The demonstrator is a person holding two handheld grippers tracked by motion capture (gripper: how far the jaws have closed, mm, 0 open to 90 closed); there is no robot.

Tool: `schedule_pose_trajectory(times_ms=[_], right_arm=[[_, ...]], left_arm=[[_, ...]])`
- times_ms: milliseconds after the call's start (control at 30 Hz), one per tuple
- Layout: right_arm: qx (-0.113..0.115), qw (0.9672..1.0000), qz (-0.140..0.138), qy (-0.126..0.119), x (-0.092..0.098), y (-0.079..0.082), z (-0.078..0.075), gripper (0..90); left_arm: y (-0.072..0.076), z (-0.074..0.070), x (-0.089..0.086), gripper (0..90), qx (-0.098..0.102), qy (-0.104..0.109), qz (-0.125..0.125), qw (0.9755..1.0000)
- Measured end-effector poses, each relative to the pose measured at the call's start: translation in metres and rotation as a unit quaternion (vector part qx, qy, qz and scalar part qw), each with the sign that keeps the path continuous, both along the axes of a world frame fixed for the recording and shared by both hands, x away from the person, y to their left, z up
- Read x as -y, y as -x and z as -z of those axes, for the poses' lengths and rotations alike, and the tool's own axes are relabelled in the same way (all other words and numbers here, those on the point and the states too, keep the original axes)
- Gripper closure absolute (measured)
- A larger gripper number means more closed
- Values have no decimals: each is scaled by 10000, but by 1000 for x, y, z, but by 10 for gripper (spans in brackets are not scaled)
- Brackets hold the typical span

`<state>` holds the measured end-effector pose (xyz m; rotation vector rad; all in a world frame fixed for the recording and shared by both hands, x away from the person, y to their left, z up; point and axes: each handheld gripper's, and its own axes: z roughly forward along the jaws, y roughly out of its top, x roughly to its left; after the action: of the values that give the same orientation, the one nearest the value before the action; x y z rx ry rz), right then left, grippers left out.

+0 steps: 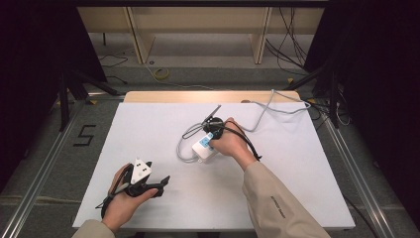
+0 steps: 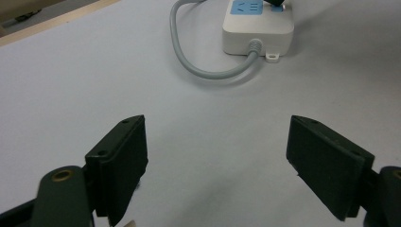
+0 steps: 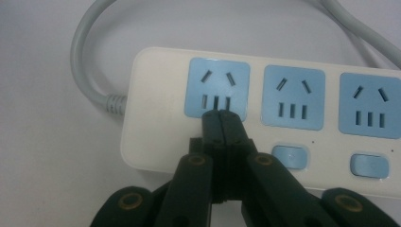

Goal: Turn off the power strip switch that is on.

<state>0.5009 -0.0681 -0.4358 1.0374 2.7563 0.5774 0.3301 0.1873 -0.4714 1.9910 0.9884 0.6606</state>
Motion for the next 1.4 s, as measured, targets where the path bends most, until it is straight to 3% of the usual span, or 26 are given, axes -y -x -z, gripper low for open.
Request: schedule_pose_trajectory(times_ms=[433,1400], right_arm=[[-78,10000,31,-27,0,-1,1,900],[28,9999,51,-148,3,2,2,900]], left_arm=[[0,0,0,212,-2,-9,4,10000],[0,0,0,213,-4,-2,0,10000]])
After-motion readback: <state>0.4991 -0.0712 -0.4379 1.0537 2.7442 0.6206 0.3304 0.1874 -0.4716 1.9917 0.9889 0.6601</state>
